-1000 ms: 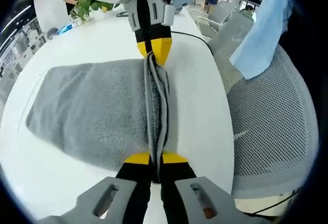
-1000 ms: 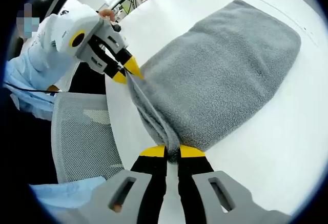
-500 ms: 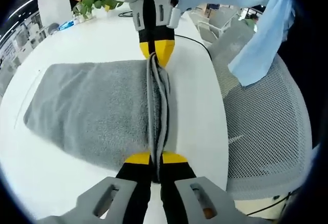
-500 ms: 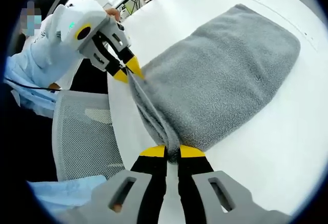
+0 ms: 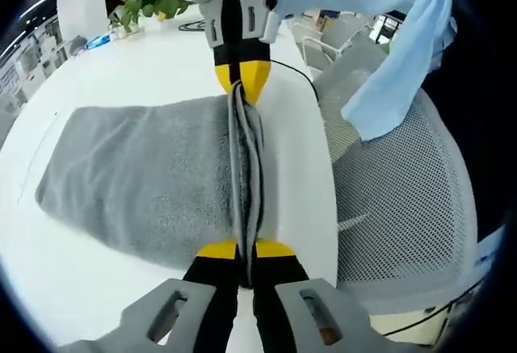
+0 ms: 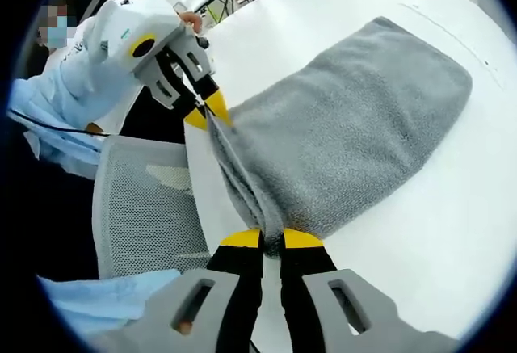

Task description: Fold the towel on the table until its edges align and the towel forms a compact rectangular stack.

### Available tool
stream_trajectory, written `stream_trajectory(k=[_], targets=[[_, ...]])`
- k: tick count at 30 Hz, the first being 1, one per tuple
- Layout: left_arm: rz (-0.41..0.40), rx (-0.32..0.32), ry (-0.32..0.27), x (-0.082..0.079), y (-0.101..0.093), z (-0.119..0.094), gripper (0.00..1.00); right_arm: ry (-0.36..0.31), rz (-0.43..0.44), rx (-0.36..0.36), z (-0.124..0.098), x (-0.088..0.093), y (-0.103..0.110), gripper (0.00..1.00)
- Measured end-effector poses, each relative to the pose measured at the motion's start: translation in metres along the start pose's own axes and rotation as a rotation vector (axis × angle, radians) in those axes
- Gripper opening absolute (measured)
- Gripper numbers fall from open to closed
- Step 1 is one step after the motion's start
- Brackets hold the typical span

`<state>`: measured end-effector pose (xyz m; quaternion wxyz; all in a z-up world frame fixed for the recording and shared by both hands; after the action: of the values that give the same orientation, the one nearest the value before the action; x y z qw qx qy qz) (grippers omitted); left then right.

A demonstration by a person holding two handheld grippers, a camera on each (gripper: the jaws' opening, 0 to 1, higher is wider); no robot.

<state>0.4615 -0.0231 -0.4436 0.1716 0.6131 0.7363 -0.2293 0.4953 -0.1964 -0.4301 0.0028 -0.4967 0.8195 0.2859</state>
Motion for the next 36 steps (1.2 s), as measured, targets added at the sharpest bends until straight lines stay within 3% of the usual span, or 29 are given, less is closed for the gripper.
stream_trajectory(k=[4, 14, 26, 30, 36], targets=[[0.003, 0.030, -0.002, -0.006, -0.014, -0.005, 0.04, 0.006, -0.005, -0.021, -0.003, 0.006, 0.012, 0.05], [0.015, 0.073, 0.004, -0.006, -0.023, -0.009, 0.04, 0.019, -0.018, -0.047, -0.005, 0.018, 0.039, 0.05], [0.003, 0.133, 0.010, -0.013, -0.042, -0.018, 0.04, 0.041, -0.036, -0.075, -0.009, 0.022, 0.054, 0.05], [0.003, 0.144, 0.018, -0.013, -0.041, -0.021, 0.04, 0.038, -0.049, -0.071, -0.012, 0.022, 0.057, 0.05], [0.012, 0.160, 0.022, -0.023, -0.047, -0.030, 0.04, 0.039, -0.058, -0.070, -0.023, 0.022, 0.063, 0.05]])
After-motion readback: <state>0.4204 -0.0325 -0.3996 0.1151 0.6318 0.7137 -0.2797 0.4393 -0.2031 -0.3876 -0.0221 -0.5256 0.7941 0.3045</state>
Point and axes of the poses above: the point that each gripper's makers call its tool centre point, and the gripper's own axes: z roughly forward along the fingers, y roughly to its left, x roughly out of its underside, the point moved 5 cm from there along -z, roughly backward along the fingers, and after that the axes turned 2 degrees about z, right-handed, at the moved point
